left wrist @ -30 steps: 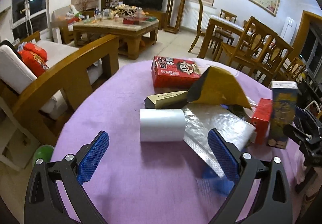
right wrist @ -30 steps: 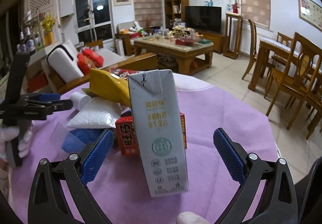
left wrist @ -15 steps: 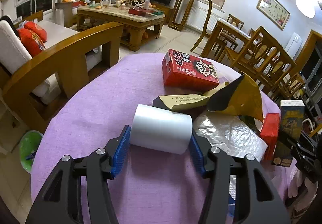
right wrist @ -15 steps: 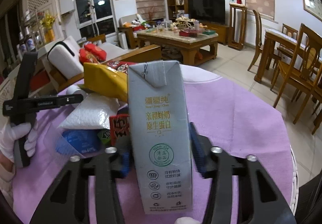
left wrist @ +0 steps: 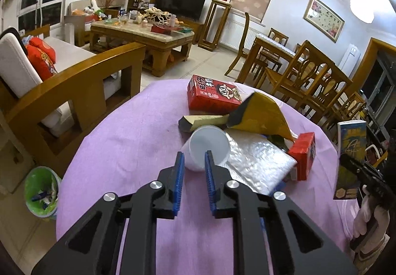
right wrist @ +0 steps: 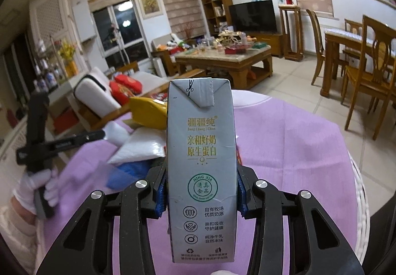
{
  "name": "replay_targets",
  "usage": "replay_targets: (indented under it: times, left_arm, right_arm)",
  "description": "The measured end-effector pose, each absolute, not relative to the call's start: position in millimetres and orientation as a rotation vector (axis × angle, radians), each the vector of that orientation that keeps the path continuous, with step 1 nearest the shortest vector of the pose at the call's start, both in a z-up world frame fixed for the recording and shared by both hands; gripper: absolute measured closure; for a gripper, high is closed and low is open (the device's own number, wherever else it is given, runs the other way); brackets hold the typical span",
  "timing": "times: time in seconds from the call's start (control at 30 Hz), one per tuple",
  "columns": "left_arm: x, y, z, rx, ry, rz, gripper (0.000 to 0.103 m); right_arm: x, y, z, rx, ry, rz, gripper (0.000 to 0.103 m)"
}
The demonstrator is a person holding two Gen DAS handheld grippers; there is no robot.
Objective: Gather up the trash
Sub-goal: 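Carry the cup and carton over the black trash bin with both tools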
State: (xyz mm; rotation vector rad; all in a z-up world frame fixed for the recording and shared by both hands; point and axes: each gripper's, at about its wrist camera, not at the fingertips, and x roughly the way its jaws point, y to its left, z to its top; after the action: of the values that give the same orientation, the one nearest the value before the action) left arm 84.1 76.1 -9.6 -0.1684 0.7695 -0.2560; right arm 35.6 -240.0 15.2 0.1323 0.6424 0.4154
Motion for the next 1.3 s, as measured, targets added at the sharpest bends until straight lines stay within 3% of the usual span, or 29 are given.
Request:
replay_targets:
  times: [0.27, 0.3, 0.33, 0.4, 0.43, 0.67, 0.73, 0.87, 1.3]
  left_arm:
    - [87, 80, -12, -0.234, 0.772, -0.262, 0.085]
    - [92, 80, -11, -0.253, 0.778, -0.267, 0.077]
    - [95, 79, -10, -0.267, 0.78, -0.265, 0.053]
    - [103, 79, -7, -0.28, 0.76, -0.232, 0.017]
    - [109, 77, -7, -0.27, 0.743, -0.212, 0.016]
    - [138, 59, -22, -0.164, 0.807, -0.161, 0.017]
    - [141, 57, -28, -0.146, 0.828, -0.168, 0.04]
    - [146, 60, -40, -0.155, 0.869, -0.186, 0.063]
    - [86, 59, 7, -0.19, 0.7, -0.29, 0.064]
  right_arm:
    - [-10, -262, 27, 0.199, 0.626, 0.437, 0.061]
    - [-15, -264, 27, 0.204, 0.627, 0.441, 0.061]
    - [-21, -265, 26, 0.203, 0.626, 0.443, 0.061]
    - [-30, -269, 26, 0.193, 0.621, 0.441, 0.061]
    - [-34, -268, 26, 0.189, 0.62, 0.443, 0.061]
    - [-37, -267, 22, 0.18, 0.637, 0.454, 0.061]
    - [-35, -267, 20, 0.176, 0.641, 0.454, 0.061]
    - [-30, -257, 17, 0.166, 0.645, 0.451, 0.061]
    - [-35, -251, 22, 0.187, 0.62, 0.472, 0.061]
